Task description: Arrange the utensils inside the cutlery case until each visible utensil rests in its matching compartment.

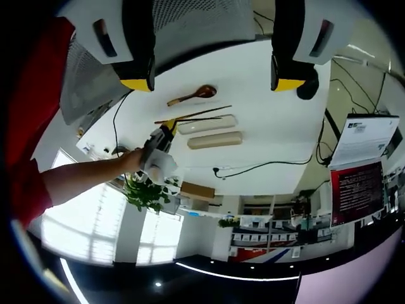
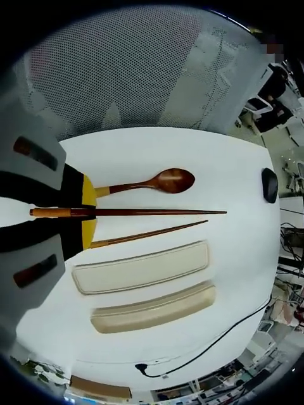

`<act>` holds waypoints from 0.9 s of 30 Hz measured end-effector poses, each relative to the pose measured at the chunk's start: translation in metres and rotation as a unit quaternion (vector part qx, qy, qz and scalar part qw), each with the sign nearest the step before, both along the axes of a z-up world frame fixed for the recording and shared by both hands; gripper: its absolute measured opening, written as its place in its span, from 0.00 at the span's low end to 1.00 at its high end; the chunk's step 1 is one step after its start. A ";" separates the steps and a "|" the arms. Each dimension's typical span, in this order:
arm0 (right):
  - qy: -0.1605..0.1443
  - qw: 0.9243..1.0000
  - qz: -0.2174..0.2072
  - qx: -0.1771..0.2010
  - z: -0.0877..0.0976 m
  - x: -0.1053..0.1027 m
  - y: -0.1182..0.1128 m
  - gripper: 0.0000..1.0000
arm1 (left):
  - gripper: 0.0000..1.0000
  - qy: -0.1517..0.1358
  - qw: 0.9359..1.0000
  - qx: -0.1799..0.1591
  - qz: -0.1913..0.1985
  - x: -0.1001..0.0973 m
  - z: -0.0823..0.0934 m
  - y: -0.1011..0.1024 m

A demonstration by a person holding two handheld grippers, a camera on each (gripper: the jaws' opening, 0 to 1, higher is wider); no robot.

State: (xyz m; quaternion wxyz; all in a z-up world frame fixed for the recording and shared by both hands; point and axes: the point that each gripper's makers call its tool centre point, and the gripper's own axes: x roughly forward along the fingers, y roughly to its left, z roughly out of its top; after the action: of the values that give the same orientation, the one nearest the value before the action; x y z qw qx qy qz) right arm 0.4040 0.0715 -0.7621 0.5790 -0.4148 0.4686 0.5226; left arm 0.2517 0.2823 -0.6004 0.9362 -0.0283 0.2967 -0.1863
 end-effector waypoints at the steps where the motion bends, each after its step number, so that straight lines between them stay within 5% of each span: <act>1: -0.001 1.000 0.001 -0.001 0.003 0.000 0.000 0.00 | 0.76 0.004 1.000 -0.002 -0.003 -0.001 -0.001 -0.001; 12: -0.011 1.000 0.004 0.001 0.027 0.016 0.004 0.00 | 0.77 -0.007 1.000 -0.007 -0.010 0.003 0.004 -0.006; 27: -0.011 1.000 -0.004 -0.007 0.029 0.020 -0.004 0.00 | 0.77 -0.012 1.000 -0.008 -0.002 0.004 0.004 0.001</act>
State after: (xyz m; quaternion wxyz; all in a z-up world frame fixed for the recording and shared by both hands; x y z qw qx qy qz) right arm 0.4239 0.0674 -0.7328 0.5831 -0.4230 0.4672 0.5126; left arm 0.2556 0.2835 -0.5959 0.9389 -0.0334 0.2844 -0.1910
